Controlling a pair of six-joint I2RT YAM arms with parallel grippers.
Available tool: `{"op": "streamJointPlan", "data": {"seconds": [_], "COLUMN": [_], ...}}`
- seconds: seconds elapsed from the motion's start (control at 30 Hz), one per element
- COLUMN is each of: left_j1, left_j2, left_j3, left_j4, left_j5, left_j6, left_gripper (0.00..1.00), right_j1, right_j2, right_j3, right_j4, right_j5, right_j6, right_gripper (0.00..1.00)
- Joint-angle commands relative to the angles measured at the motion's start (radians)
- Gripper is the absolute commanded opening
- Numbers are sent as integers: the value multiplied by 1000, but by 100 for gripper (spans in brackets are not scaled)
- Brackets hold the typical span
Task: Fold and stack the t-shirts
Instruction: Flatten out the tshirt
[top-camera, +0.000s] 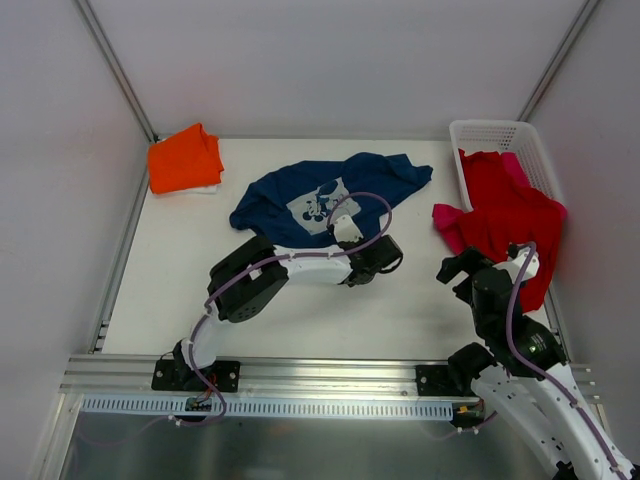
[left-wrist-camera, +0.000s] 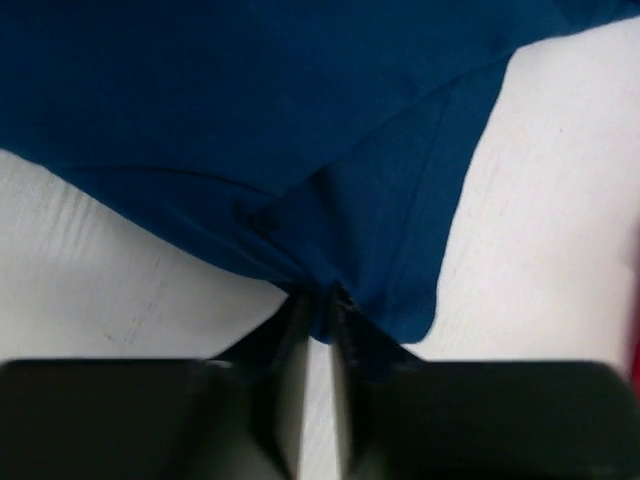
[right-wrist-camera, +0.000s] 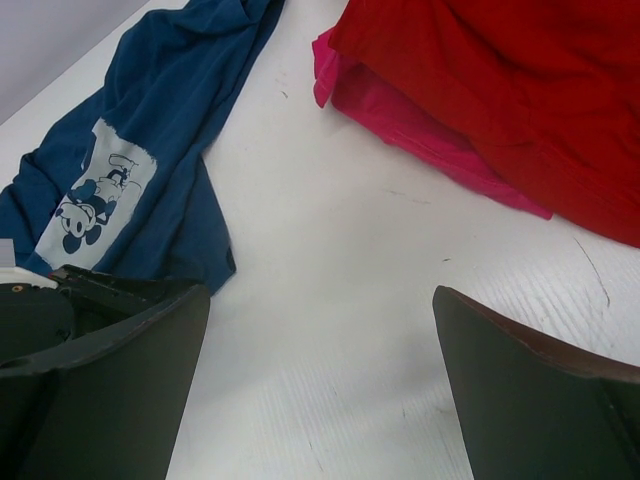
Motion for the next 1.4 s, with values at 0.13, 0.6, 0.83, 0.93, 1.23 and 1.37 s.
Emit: {"op": "streamJointPlan", "data": {"seconds": [0.13, 0.6, 0.83, 0.93, 1.23, 1.37], "left_j1": [50, -145, -197, -197, -197, -176], "left_j2": [11, -911, -1089, -1119, -1175, -1132], "left_j3": [20, -205, -161, -243, -362, -392], "left_j4": [-10, -21, -99, -116, -121, -121], "left_j5": [42, -339, -364, -332, -306, -369], "left_j6": [36, 766, 1016, 973, 976, 1021], "left_gripper": [0, 0, 0, 0, 0, 0], "right_j1": [5, 7, 40, 95, 439, 602], "right_j2": [4, 53, 136, 205, 444, 475], "right_j3": [-28, -32, -80, -121, -9, 63], "right_j4": [17, 37, 132, 225, 187, 216], "right_j5": [12, -27, -127, -198, -34, 8], "right_j6": [0, 48, 125, 157, 214, 250], "right_gripper": [99, 100, 99, 100, 100, 100]}}
